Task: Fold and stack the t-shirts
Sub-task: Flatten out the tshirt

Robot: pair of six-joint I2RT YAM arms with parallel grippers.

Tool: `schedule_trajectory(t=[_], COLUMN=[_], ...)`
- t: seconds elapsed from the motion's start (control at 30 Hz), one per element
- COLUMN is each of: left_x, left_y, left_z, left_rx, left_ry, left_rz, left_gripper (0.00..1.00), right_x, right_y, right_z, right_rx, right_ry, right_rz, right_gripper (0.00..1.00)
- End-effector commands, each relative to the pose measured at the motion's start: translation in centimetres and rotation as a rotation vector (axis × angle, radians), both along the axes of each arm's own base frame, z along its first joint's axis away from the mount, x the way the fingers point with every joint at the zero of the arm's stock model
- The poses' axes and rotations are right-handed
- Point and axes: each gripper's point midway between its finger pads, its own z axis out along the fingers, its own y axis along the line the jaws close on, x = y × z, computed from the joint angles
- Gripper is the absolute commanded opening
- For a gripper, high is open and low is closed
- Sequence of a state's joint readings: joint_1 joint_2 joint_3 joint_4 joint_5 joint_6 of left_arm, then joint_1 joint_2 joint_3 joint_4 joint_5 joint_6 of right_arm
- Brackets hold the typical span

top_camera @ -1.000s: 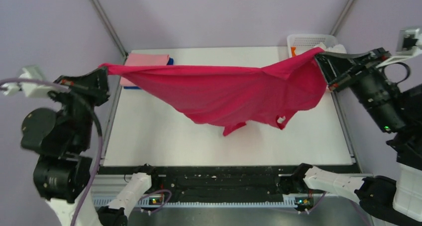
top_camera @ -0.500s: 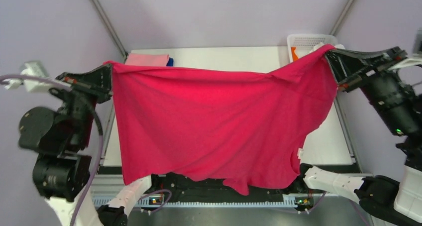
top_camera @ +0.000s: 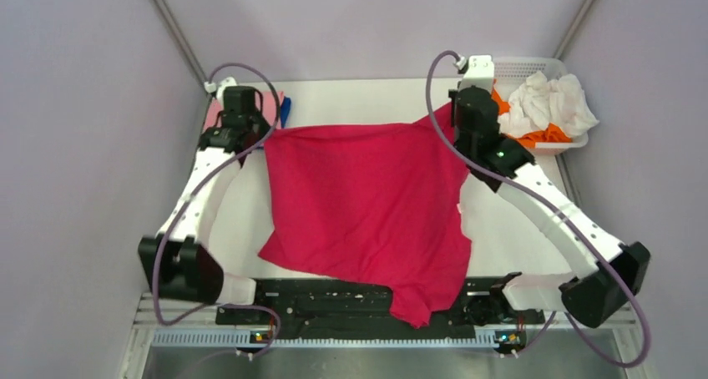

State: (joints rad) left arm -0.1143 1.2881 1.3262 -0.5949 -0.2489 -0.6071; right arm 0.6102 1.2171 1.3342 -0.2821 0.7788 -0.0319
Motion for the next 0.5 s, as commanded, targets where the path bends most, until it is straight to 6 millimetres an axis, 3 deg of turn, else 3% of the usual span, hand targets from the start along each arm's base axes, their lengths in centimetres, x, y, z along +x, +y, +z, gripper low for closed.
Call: schedule_trajectory(t=[0.0, 0.27, 0.43, 0.47], left_x=[6.2, 15.0, 20.4, 21.4], left_y=[-0.5, -0.5, -1.6, -1.7], left_z=[-4.1, -11.9, -14.1, -14.2], left_rx=[-0.010, 0.037, -0.026, -0.036], left_ry=[0.010, 0.177, 0.149, 0.145], left_rz=[0.026, 0.084, 0.103, 0.108], left_gripper=[0.00, 0.00, 0.00, 0.00], right_x=[4.7, 13.9, 19.7, 21.1], right_y=[0.4, 1.6, 1.6, 1.7], right_z=[-3.1, -12.8, -17.5, -19.5], right_rx=[0.103, 0.084, 0.075, 0.078], right_ry=[-0.056, 0.097, 0.162, 0.195], right_rz=[-0.027, -0.029, -0.055, -0.050], right_gripper=[0.00, 0.00, 0.00, 0.00])
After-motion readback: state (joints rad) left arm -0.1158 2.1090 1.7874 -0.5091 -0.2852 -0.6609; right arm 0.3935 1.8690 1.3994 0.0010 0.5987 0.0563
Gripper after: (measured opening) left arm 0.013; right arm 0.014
